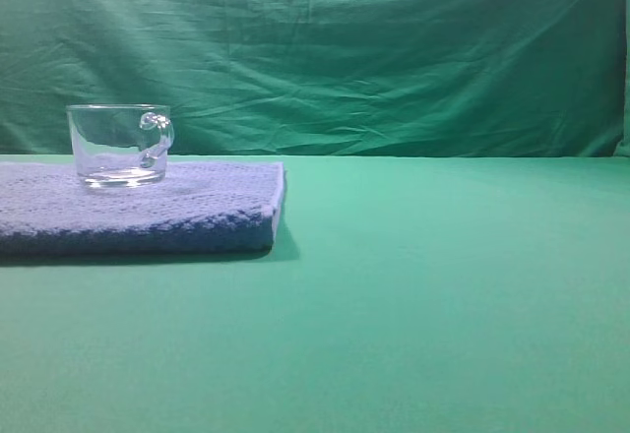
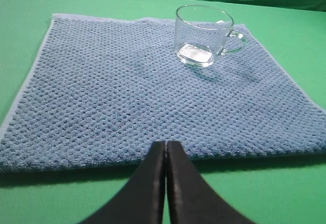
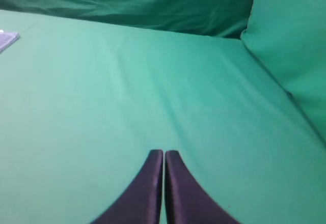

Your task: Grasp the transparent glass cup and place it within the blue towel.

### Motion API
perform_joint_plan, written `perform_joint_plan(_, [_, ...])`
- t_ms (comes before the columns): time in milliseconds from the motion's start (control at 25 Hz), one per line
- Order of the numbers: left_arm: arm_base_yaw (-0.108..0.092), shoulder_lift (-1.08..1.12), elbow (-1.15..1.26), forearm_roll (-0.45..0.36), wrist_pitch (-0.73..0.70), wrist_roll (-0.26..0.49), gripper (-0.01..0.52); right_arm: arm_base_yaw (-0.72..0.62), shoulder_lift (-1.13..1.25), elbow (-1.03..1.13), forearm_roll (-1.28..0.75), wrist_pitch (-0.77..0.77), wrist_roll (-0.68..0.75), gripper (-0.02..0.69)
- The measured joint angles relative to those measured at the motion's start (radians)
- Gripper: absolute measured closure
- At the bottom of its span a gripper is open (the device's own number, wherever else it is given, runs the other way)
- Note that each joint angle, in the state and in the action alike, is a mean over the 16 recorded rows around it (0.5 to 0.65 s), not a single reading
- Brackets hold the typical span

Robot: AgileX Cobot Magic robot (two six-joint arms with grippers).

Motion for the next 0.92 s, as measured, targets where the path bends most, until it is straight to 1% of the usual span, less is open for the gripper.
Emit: perform_joint_plan(920, [0.000, 0.000, 0.000, 0.000, 0.000, 0.000, 0.514, 0.000, 0.000, 0.000, -0.002, 0.007, 0.013, 0.665])
